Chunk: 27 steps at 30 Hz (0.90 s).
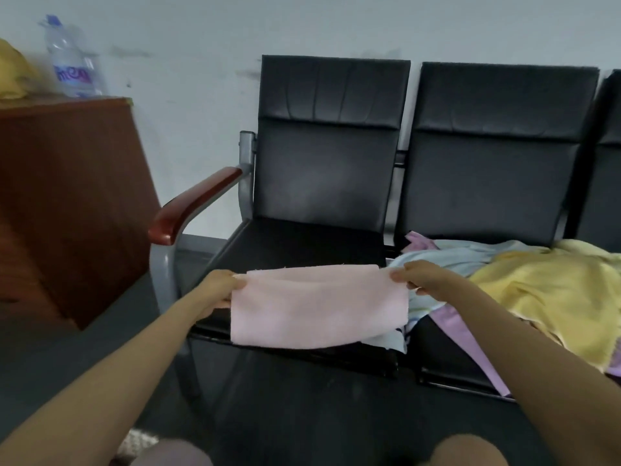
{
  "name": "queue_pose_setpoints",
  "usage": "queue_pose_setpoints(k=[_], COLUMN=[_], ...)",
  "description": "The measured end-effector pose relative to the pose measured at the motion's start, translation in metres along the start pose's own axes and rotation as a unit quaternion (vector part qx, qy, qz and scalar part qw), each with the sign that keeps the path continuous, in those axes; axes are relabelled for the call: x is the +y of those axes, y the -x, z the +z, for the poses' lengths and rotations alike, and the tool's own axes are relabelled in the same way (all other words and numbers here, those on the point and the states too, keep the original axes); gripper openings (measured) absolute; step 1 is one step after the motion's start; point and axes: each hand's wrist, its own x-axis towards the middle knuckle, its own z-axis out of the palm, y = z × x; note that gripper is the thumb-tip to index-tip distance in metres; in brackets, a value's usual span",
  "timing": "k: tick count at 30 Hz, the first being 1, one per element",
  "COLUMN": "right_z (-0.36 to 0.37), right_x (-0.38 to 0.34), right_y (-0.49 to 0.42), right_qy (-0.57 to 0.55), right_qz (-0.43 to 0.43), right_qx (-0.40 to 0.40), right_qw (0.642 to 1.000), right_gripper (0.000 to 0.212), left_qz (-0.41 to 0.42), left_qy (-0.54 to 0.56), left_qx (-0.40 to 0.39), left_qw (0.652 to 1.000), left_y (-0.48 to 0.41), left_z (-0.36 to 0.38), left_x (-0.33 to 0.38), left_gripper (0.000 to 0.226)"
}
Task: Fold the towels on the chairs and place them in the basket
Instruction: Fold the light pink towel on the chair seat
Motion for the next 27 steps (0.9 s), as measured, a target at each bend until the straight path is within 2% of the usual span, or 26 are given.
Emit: queue_pose_setpoints(k=[2,6,9,14,17,20,21,24,26,27], right_z=[-0.002,0.004,0.02,0.046,0.058,0.063,0.065,0.077,0.094,0.106], right_x=[-0.007,-0.023,-0.024,0.0,0.015,0.023,0.023,0.017,0.005,-0.001], right_y=[-0.018,-0.072,-0.113,-0.168,-0.181,-0.185,-0.183,-0.17,-0.155,-0.145], right_qy=[-0.028,-0.032,0.0,0.08,0.125,0.143,0.15,0.242,0.274,0.268], right_qz=[-0.033,-0.083,-0.08,-0.056,-0.051,-0.057,-0.062,-0.112,-0.177,-0.214], right_qx=[0.042,0.107,0.142,0.149,0.151,0.168,0.176,0.201,0.196,0.168], right_qw=[0.998,0.99,0.987,0.984,0.979,0.974,0.971,0.942,0.925,0.924], right_gripper=[0.008,0.015,0.028,0.035,0.035,0.013,0.016,0.034,0.036,0.037], left_qz=[0.011,0.016,0.009,-0.001,-0.009,-0.002,0.005,0.082,0.161,0.185], left_qy=[0.037,0.048,0.039,-0.035,-0.095,-0.127,-0.156,-0.337,-0.398,-0.417], left_qx=[0.049,0.095,0.109,0.139,0.175,0.183,0.182,0.178,0.145,0.114], left_qw=[0.998,0.994,0.993,0.99,0.98,0.975,0.971,0.921,0.891,0.883], left_y=[-0.018,-0.064,-0.098,-0.143,-0.153,-0.152,-0.149,-0.129,-0.115,-0.11], left_z=[0.001,0.007,0.017,0.032,0.035,0.037,0.038,0.05,0.069,0.083], left_x=[0.009,0.017,0.011,-0.017,-0.03,-0.029,-0.029,-0.031,-0.032,-0.032], left_gripper=[0.014,0.014,0.004,0.006,0.013,0.034,0.042,0.053,0.05,0.049])
